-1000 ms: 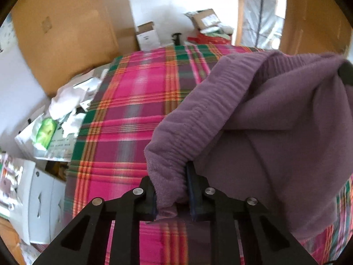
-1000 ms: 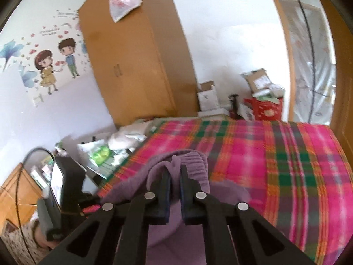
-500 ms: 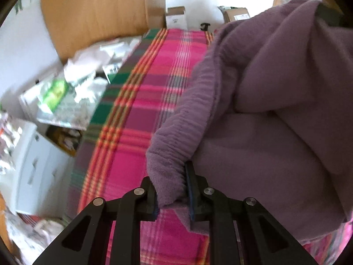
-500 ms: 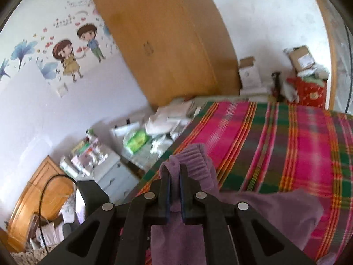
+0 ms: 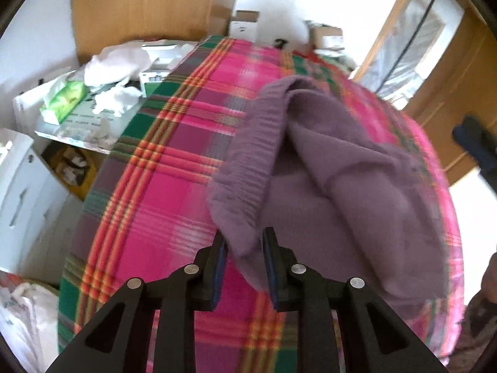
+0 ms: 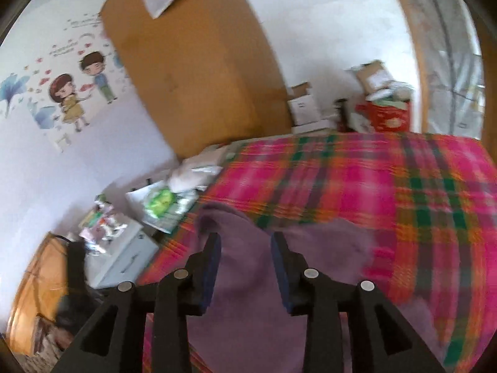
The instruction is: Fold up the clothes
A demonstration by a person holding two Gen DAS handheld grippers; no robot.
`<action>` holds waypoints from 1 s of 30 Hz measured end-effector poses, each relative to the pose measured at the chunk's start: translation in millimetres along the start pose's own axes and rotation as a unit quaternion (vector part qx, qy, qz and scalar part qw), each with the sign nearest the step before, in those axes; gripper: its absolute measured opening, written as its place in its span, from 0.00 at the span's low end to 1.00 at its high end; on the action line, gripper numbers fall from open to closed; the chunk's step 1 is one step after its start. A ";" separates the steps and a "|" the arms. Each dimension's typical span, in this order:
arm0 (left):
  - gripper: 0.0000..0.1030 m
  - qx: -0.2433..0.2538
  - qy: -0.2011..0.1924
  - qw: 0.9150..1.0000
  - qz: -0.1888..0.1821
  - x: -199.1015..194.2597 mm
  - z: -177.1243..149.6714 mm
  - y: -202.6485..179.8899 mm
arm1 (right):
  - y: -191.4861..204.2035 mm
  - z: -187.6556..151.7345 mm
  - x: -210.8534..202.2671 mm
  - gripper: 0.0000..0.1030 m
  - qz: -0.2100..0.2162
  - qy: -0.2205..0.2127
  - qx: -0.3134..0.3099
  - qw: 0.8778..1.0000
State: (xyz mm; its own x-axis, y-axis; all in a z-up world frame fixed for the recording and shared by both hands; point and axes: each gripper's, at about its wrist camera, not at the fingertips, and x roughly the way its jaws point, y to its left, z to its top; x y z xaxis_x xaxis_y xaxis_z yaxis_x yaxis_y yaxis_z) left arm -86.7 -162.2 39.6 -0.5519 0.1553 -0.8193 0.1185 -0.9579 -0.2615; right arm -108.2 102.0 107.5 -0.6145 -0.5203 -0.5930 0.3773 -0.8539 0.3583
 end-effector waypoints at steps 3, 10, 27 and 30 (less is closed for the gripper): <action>0.26 0.002 -0.018 0.999 -0.028 -14.0 -7.3 -8.8 | -34.2 -30.1 -20.5 0.40 -0.077 0.010 0.020 0.997; 0.32 0.017 -0.026 0.994 -0.103 -26.6 -7.9 -33.2 | -94.1 -87.8 -43.7 0.44 -0.133 0.035 0.101 0.985; 0.42 -0.025 0.065 0.994 -0.090 28.8 8.1 -55.9 | -60.4 -101.7 12.2 0.24 -0.119 0.071 0.089 0.986; 0.42 -0.030 0.069 0.994 -0.084 33.7 9.6 -59.6 | -63.9 -101.3 5.0 0.10 -0.113 0.064 0.092 0.987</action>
State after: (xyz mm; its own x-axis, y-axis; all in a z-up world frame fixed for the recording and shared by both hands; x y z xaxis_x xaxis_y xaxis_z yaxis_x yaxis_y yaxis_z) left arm -120.3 -102.2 32.6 -0.4500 0.3468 -0.8229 0.0859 -0.9004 -0.4264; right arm -65.2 154.3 8.7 -0.5716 -0.3220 -0.7547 0.1006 -0.9403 0.3250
